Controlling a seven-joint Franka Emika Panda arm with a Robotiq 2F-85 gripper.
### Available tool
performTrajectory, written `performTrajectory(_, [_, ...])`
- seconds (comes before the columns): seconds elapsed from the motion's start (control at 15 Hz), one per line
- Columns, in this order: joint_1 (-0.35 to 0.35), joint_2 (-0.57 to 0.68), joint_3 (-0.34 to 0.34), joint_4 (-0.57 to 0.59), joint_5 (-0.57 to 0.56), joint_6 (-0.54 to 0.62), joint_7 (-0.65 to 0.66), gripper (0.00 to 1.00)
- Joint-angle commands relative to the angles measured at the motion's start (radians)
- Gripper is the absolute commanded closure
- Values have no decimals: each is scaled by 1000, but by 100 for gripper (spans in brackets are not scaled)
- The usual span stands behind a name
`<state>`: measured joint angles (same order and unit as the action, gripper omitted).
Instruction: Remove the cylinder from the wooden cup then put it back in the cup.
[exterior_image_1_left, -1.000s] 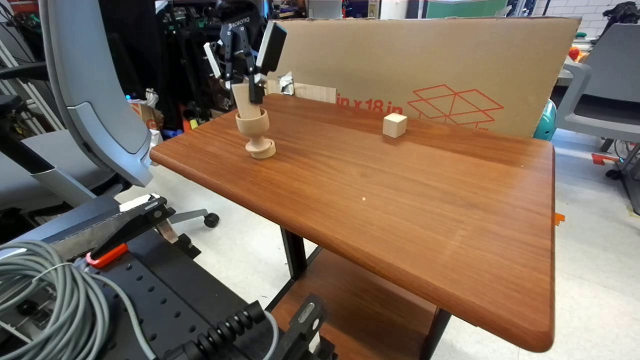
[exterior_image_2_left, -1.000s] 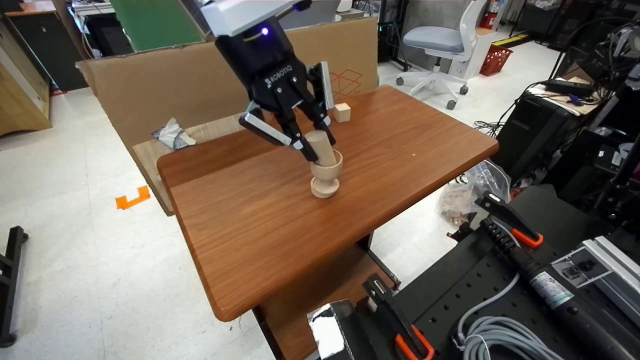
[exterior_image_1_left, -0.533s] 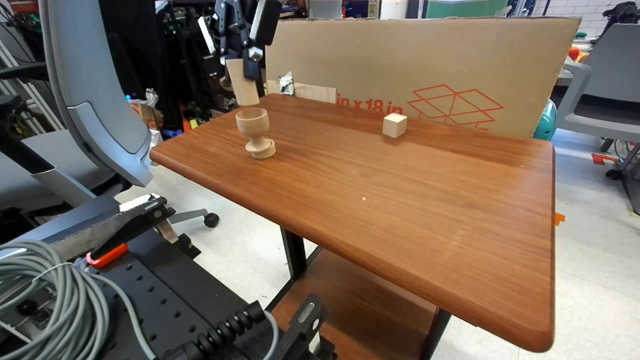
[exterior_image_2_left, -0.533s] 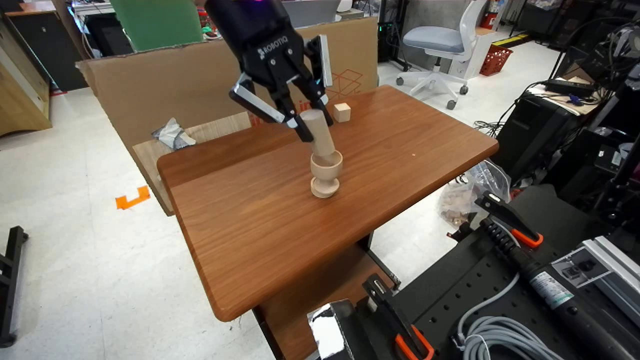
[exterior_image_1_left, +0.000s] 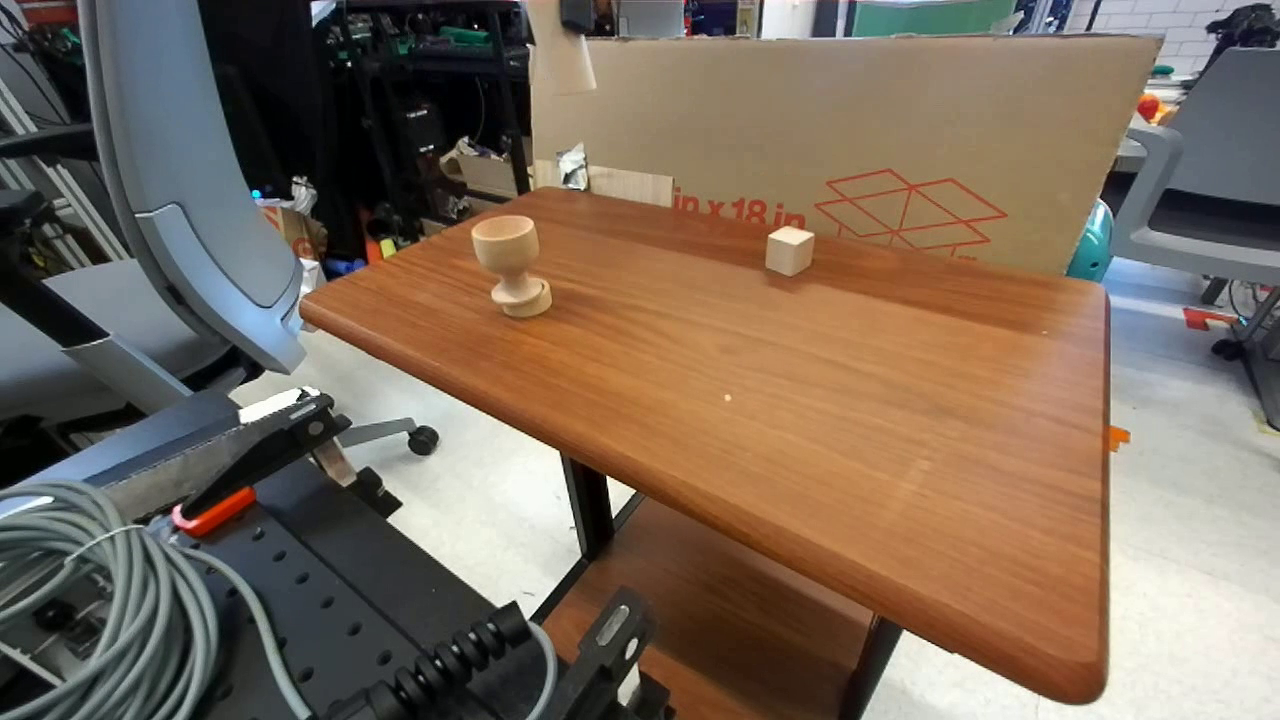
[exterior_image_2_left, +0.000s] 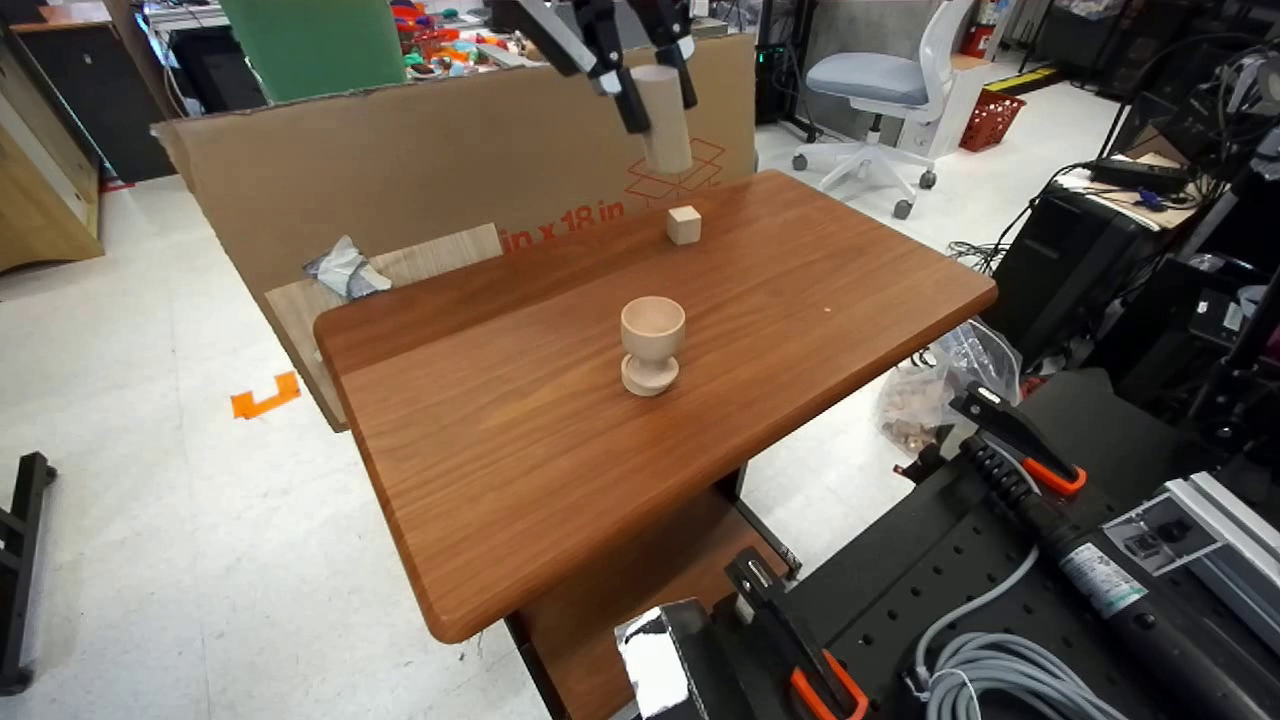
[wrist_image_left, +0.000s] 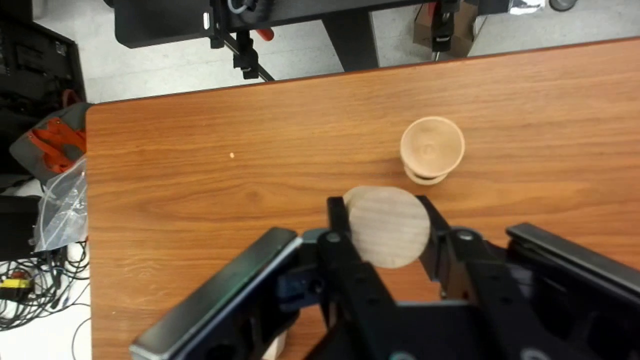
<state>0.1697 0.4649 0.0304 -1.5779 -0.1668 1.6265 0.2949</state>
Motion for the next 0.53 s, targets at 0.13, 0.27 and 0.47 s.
performTrajectory(0.13, [-64,88,-52,102,24,54,42,90])
performTrajectory(0.27, [-75,136,-60,126,27,75,49,90])
performTrajectory(0.47, [-82,216,-59,163,49,76,41,90])
